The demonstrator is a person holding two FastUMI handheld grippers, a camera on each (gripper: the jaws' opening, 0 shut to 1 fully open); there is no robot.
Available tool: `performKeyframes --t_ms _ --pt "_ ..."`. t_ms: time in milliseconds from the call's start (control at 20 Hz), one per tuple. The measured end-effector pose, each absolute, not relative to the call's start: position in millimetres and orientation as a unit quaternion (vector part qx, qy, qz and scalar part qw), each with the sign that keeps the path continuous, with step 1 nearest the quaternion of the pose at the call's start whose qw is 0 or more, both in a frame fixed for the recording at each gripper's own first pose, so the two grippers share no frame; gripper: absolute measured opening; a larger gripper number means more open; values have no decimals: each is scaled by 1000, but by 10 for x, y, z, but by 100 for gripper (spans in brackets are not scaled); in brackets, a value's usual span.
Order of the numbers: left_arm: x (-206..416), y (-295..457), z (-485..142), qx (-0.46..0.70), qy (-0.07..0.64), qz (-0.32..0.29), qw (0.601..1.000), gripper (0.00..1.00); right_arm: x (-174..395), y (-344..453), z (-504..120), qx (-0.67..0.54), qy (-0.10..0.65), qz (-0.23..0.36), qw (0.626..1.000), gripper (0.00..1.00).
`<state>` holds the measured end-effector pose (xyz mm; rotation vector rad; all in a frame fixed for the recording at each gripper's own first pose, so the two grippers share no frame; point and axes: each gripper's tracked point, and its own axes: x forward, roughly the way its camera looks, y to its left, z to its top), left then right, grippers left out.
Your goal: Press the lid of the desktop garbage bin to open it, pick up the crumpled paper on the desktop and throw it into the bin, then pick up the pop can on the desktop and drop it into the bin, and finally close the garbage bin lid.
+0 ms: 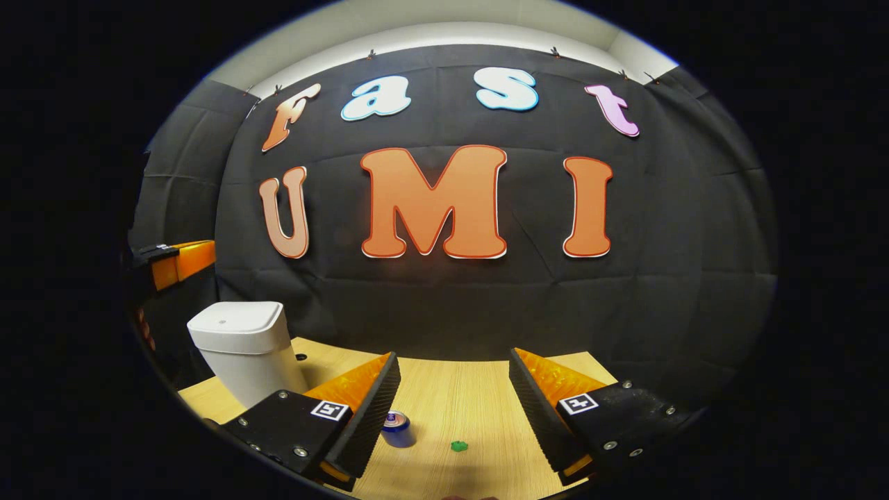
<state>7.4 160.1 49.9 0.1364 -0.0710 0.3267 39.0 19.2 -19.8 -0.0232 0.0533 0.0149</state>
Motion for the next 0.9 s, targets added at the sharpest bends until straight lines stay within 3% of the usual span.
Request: performKeyframes --t_ms 350,550,900 --pt "150 2396 516 55 -8 207 977 0 457 229 -288 -6 37 12 999 94" --pt "233 2798 208 -54 51 206 976 0 493 232 -355 -3 44 12 999 94" --pt "331 2816 -641 -92 194 185 959 0 519 267 -454 1 55 17 998 94"
